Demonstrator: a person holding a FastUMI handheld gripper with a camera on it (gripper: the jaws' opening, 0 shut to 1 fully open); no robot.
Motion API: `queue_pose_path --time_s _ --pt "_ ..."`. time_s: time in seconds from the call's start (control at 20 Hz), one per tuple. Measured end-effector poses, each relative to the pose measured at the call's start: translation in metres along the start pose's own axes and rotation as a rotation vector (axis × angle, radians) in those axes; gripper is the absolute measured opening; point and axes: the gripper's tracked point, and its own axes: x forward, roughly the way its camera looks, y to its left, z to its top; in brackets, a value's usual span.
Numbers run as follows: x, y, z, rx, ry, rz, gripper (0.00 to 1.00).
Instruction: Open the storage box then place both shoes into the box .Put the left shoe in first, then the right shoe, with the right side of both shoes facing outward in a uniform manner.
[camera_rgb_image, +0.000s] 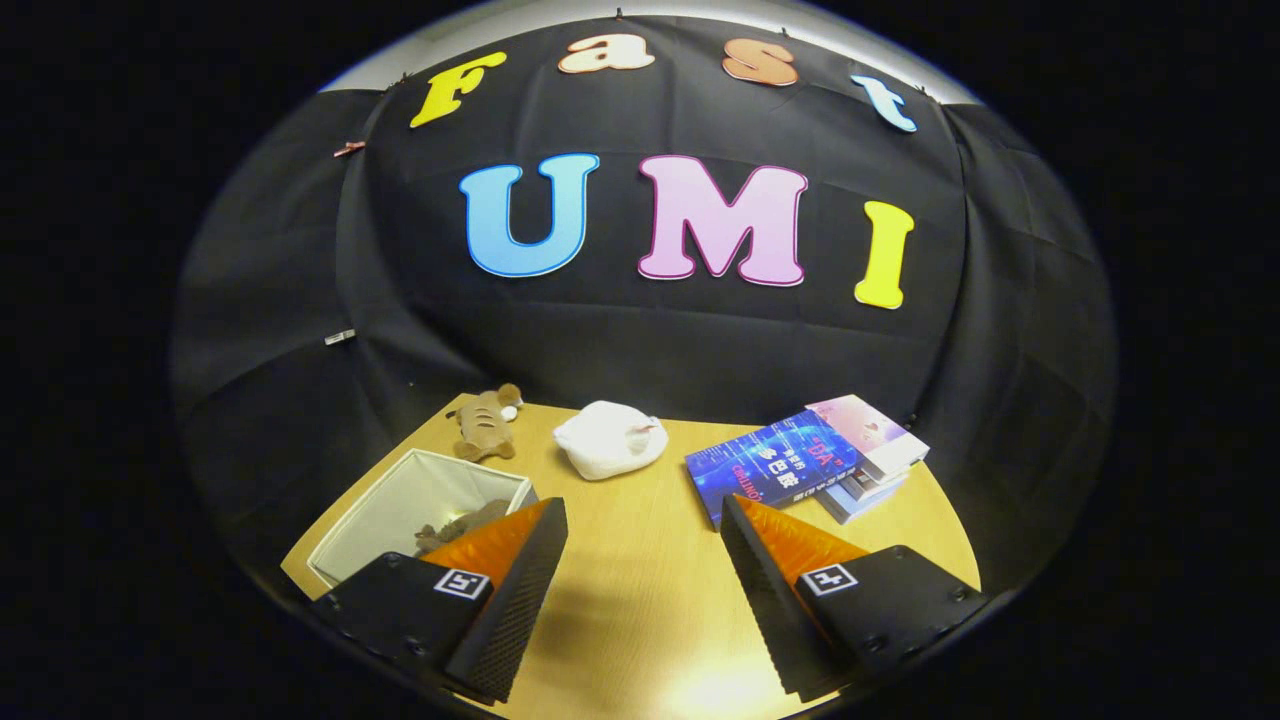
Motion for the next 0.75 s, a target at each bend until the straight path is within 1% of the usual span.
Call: queue_pose_path --time_s 0.2,0.45,0.75 --pt "-0.032 -0.018 0.006 0.019 -0.023 -0.002 0.97" --pt "-0.064 -0.032 0.022 -0.01 -0.075 0.011 0.96" --pt "-0.082 -0.069 0.035 0.034 -0.135 -0.037 0.98"
